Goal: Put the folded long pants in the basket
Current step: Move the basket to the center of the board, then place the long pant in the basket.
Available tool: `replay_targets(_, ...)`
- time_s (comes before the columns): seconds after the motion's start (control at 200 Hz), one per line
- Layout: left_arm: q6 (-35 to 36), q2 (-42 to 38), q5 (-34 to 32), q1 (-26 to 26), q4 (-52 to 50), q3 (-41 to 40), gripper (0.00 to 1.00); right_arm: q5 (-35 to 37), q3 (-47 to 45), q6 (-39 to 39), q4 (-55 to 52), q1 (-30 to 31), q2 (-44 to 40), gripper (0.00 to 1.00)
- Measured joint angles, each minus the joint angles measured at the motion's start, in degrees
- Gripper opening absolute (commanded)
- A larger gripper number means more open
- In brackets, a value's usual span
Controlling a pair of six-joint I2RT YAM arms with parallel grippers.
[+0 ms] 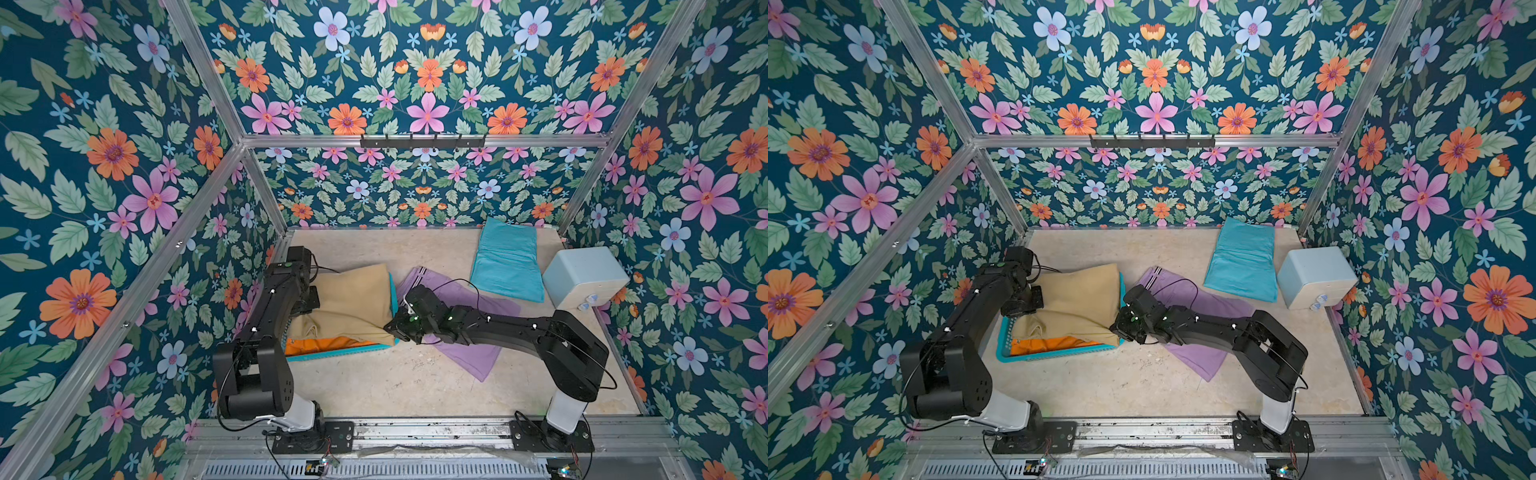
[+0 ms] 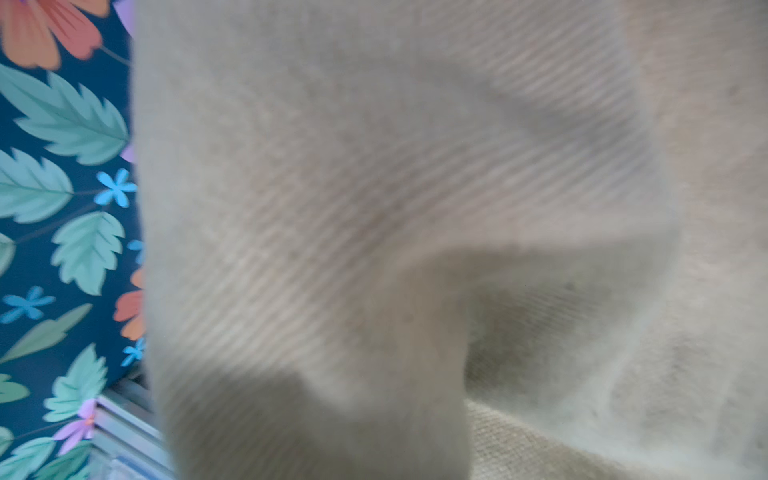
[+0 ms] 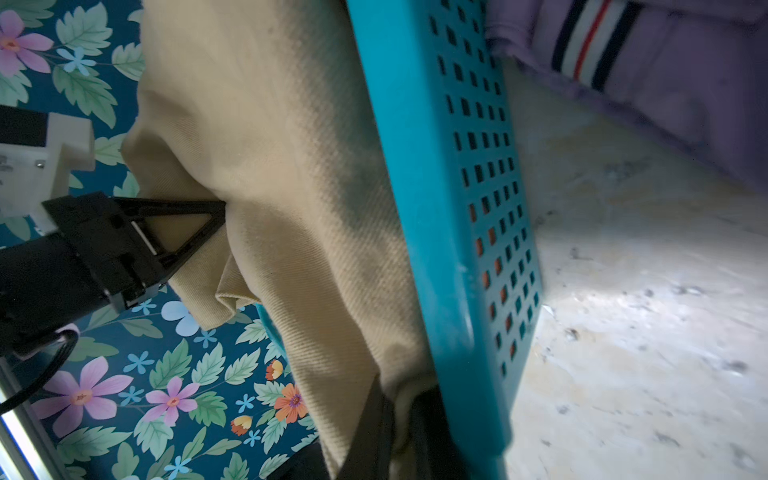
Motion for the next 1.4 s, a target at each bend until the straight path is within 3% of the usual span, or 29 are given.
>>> replay_targets(0.22, -0.7, -4.3, 1.7, -0.1, -2.3, -0.6, 0.0, 1.2, 2.8, -2.1, -8.9, 0.4, -1.8, 0.0)
replay_targets(0.485, -0.7, -2.8, 0.3, -0.2, -3.0, -1.2, 0.0, 1.8, 7.3, -3.6, -15.6, 2.9, -1.7, 0.0)
replay_targets(0.785, -0.7, -2.4, -0.3, -0.5, -2.1, -4.1, 0.02, 2.4, 6.1, -4.2, -15.8, 3.0, -1.8, 0.0)
replay_targets(0.825, -0.7, -1.9, -0.4, -0.5, -2.3, -3.9, 0.1, 2.4, 6.1, -4.4, -15.7, 2.6, -1.7, 0.0)
replay_targets(0.895, -0.7, -1.5, -0.7, -0.5, -2.6, -3.2, 0.45, 1.4, 5.4, -4.4, -14.9, 1.6, -1.4, 0.0)
replay_targets(0.925, -0.6, -1.5, -1.1, -0.6, -2.6, -3.1, 0.53, 1.2, 5.2, -4.5, -14.6, 1.2, -1.3, 0.0)
replay_targets(1.055, -0.7, -2.7, -8.0, -0.5, -2.8, -1.9, 0.81, -0.3, 6.0, -6.7, -15.5, 0.1, -1.1, 0.31)
replay_targets(1.195, -0.5, -2.6, -14.4, -0.5, -3.6, 1.8, 0.8, -1.5, 7.3, -12.4, -17.5, -0.4, -2.6, 0.49)
replay_targets(1.32, -0.7, -1.8, -17.2, -0.4, -5.1, 5.6, 0.7, -3.3, 8.1, -16.8, -20.5, -0.4, -3.8, 0.51)
replay_targets(1.4, -0.7, -3.7, -15.1, -0.3, -4.0, 6.1, 0.61, -3.2, 9.8, -20.0, -24.4, -0.7, -3.9, 0.52)
